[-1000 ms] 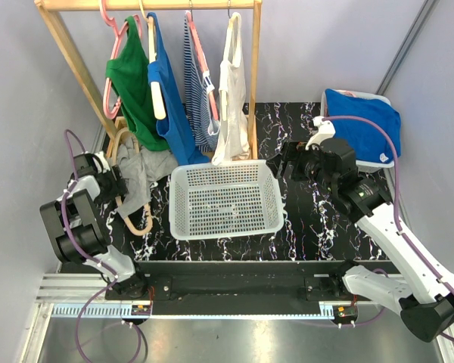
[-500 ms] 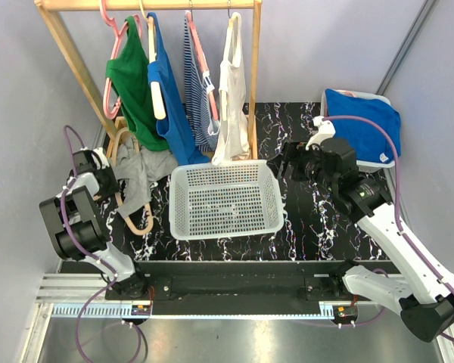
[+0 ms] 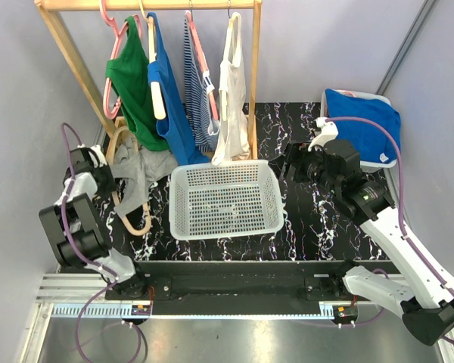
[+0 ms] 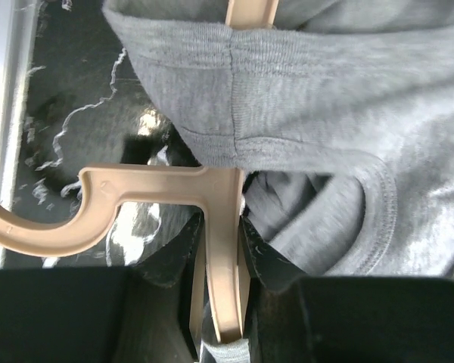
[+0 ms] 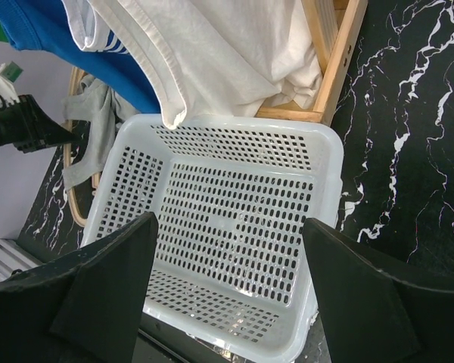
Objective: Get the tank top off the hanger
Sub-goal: Pick up the hanger at the center of the board.
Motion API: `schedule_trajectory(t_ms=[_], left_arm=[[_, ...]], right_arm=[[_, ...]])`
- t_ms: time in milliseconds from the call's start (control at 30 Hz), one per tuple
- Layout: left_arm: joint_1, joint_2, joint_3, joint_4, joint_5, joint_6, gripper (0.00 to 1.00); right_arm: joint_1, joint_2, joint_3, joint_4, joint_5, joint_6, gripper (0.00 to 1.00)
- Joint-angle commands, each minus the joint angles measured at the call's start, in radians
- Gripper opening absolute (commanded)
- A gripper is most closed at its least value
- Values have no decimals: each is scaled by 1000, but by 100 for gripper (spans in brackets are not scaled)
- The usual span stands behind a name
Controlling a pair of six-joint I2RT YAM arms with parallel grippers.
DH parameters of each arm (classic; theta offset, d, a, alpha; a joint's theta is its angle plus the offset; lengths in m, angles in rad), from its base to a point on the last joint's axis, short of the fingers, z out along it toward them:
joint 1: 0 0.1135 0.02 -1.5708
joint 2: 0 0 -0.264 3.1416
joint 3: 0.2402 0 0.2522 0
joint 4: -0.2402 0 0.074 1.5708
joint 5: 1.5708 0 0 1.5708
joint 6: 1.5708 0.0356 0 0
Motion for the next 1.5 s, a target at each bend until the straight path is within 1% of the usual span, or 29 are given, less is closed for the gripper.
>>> schedule_trajectory(t_ms=[0, 133, 167, 267, 300, 333, 367, 500, 533, 600, 633, 700, 733, 900, 1000, 1033, 1067, 1100, 1133, 1167, 1200, 1233, 1267, 1300, 1333, 1367, 1400, 1433, 1467], left_arm=[[4, -204, 95, -70, 9, 43, 0], [7, -381, 178, -160, 26, 72, 0], [12, -459, 191, -173, 23, 74, 0], [25, -581, 273, -252, 5, 82, 0], [35, -596, 307, -274, -4, 85, 0], [39, -619, 383, -295, -15, 88, 0], [55, -627, 423, -330, -24, 85, 0], [62, -649, 634, -367, -103, 60, 0], [61, -647, 731, -367, -113, 50, 0], [62, -637, 842, -367, -121, 49, 0], [61, -620, 958, -367, -117, 60, 0], [61, -601, 1075, -369, -68, 91, 0], [61, -586, 1176, -369, -46, 102, 0], [61, -549, 1433, -363, 136, 143, 1], [65, -532, 1504, -331, 262, 120, 3], [76, -534, 1504, -308, 302, 106, 3], [88, -535, 1505, -299, 401, 90, 4], [107, -537, 1504, -288, 458, 53, 4], [157, -540, 1502, -254, 515, 27, 4], [189, -540, 1498, -221, 623, -8, 4], [225, -550, 1481, -179, 678, -98, 4], [302, -557, 1463, -123, 733, -152, 4], [346, -566, 1441, 24, 817, -212, 3], [390, -592, 1371, 133, 850, -384, 2], [471, -601, 1334, 365, 873, -477, 2], [513, -606, 1306, 475, 896, -571, 2], [557, -591, 1289, 584, 899, -778, 2], [640, -572, 1301, 769, 900, -879, 1], [680, -551, 1327, 822, 872, -964, 1]], right_arm=[[9, -27, 31, 13, -15, 2, 86], [7, -38, 26, 27, -20, 2, 85], [9, -41, 26, 28, -24, 3, 85], [9, -54, 23, 47, -41, 11, 85], [9, -59, 21, 50, -47, 13, 85], [9, -65, 21, 57, -54, 14, 85], [10, -76, 20, 59, -66, 17, 85], [9, -123, -8, 76, -87, 20, 85], [9, -134, -12, 82, -92, 23, 85], [9, -168, -26, 82, -95, 23, 85], [10, -180, -31, 82, -95, 23, 85], [9, -214, -46, 81, -95, 26, 85], [9, -223, -49, 78, -94, 28, 85], [9, -268, -48, 61, -89, 33, 85], [7, -278, -40, 56, -78, 34, 85], [9, -280, -38, 56, -75, 36, 84], [9, -283, -35, 56, -75, 37, 85], [9, -282, -34, 56, -74, 42, 85], [10, -283, -34, 56, -71, 43, 84], [9, -285, -34, 58, -69, 46, 85], [9, -286, -32, 58, -67, 48, 85], [9, -286, -32, 56, -66, 48, 84], [10, -291, -28, 58, -63, 48, 85], [9, -292, -25, 51, -58, 43, 85], [9, -297, -22, 51, -49, 42, 85], [9, -298, -19, 50, -47, 40, 85], [9, -301, -17, 44, -44, 37, 85], [9, -303, -15, 42, -38, 37, 85], [9, -306, -17, 41, -40, 37, 85]])
